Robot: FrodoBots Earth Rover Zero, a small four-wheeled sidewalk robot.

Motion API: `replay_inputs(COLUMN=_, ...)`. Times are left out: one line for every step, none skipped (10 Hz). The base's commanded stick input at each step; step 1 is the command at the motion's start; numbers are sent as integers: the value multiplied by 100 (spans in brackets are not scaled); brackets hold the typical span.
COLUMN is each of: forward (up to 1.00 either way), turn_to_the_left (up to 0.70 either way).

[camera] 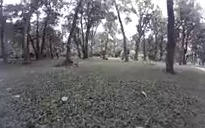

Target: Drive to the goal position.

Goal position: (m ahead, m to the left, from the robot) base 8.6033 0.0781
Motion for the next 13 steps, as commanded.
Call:
replay_inputs(forward=70, turn_to_the_left=0)
replay_inputs(forward=70, turn_to_the_left=0)
replay_inputs(forward=70, turn_to_the_left=0)
replay_inputs(forward=70, turn_to_the_left=0)
replay_inputs(forward=70, turn_to_the_left=0)
replay_inputs(forward=70, turn_to_the_left=0)
replay_inputs(forward=70, turn_to_the_left=0)
replay_inputs(forward=70, turn_to_the_left=0)
replay_inputs(forward=70, turn_to_the_left=0)
replay_inputs(forward=70, turn_to_the_left=0)
replay_inputs(forward=70, turn_to_the_left=0)
replay_inputs(forward=70, turn_to_the_left=0)
replay_inputs(forward=70, turn_to_the_left=0)
